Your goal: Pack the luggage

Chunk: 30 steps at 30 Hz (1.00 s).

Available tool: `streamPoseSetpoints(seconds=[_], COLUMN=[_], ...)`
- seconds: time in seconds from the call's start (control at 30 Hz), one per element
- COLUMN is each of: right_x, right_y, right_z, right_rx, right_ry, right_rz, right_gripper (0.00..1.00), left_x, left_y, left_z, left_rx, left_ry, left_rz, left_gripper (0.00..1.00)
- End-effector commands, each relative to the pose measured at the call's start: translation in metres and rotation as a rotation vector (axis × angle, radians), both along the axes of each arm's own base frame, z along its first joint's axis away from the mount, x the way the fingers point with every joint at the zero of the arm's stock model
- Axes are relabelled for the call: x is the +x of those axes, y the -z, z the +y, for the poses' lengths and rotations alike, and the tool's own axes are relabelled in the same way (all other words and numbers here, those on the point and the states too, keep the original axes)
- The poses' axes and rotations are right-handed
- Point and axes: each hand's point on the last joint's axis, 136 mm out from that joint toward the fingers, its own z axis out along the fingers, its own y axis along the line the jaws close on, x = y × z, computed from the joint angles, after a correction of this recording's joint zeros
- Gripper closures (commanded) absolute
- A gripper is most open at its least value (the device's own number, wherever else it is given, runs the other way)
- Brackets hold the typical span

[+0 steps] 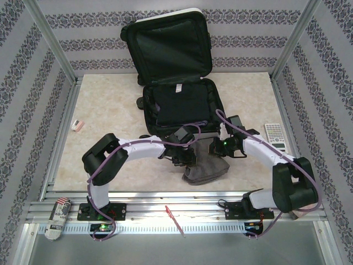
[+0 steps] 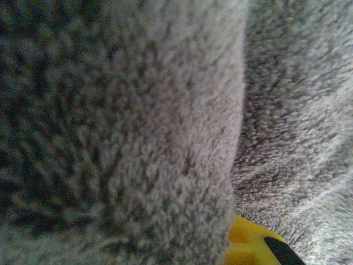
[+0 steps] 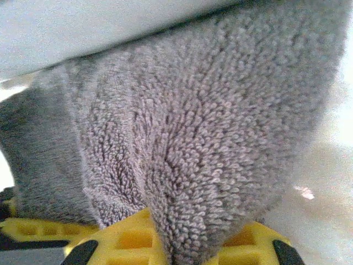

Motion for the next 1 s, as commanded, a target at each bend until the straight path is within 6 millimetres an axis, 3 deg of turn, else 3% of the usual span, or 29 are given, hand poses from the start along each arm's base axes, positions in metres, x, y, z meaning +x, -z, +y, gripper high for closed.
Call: streamPoseSetpoints(seconds=[0.0, 0.2, 0.4, 0.77, 0.97], right_x=[0.008, 0.013, 0.032, 0.097, 0.137], right_y=[-0.049, -0.087, -0.122, -0.210, -0.229], right_z=[0.026, 0.032, 0.034, 0.078, 0.107], right_rx=[0.126, 0.183, 0.251, 0.419, 0.464], right_ry=[-0.096, -0.124, -0.136, -0.203, -0.206], right_rz=[-0.107, -0.161, -0.221, -0.416, -0.494], right_gripper=[1.00, 1.00, 1.00, 1.00, 1.00], left_x=[0.014, 0.018, 0.041, 0.081, 0.107], left_y=[-0.059, -0.099, -0.140, -0.202, -0.230], left_z=[-0.022, -0.022, 0.006, 0.059, 0.082], left_rx=[-0.103, -0.142, -0.140, -0.147, -0.118], left_ry=[0.086, 0.107, 0.058, -0.051, -0.080], left_rz=[-0.144, -0.194, -0.269, -0.416, -0.524], left_gripper=[0.92, 0.94, 0.94, 0.92, 0.89])
